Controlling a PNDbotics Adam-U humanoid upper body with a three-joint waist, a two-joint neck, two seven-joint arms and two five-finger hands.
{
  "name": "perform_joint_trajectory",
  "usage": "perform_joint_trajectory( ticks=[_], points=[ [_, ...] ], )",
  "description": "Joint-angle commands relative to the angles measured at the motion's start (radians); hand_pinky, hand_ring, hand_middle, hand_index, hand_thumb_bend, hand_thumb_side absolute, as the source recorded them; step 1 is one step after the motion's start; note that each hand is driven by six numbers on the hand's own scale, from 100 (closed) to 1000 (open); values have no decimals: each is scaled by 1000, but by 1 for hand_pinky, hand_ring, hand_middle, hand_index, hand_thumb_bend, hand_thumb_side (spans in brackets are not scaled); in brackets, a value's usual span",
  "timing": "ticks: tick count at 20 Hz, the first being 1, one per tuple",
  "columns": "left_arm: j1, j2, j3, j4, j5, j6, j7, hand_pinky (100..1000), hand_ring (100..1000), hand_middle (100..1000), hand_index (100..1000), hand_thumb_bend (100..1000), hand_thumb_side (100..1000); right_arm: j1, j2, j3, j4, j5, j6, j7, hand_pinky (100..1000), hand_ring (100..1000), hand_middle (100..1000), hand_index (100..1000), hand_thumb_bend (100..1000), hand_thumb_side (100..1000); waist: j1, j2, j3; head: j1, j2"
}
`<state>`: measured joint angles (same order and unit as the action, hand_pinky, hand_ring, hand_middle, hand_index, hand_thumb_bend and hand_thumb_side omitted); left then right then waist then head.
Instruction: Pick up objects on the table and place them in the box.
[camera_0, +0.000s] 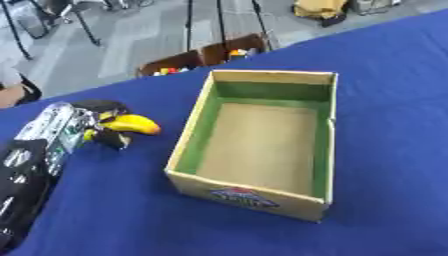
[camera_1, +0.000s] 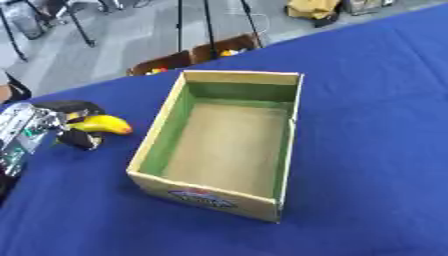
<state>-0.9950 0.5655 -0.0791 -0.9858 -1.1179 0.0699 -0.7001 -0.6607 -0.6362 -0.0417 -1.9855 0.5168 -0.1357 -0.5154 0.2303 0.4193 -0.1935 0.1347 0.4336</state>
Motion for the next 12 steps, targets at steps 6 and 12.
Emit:
perform_joint_trajectory(
  ticks=[6, 12],
  points=[
    [-12, 57, 36, 8, 12, 14, 12, 1000, 1000, 1000, 1000, 100, 438, -17, -33, -1, -14, -5, 4, -1, 713, 867, 807, 915, 100, 1000, -5, -13, -3, 12, -26],
    [-11, 52, 35, 14, 23, 10, 34, 947, 958, 1000, 1000, 100, 415, -16, -33, -3, -14, -5, 7, -4, 713, 867, 806, 915, 100, 1000, -4, -10, -7, 11, -25]
  ],
)
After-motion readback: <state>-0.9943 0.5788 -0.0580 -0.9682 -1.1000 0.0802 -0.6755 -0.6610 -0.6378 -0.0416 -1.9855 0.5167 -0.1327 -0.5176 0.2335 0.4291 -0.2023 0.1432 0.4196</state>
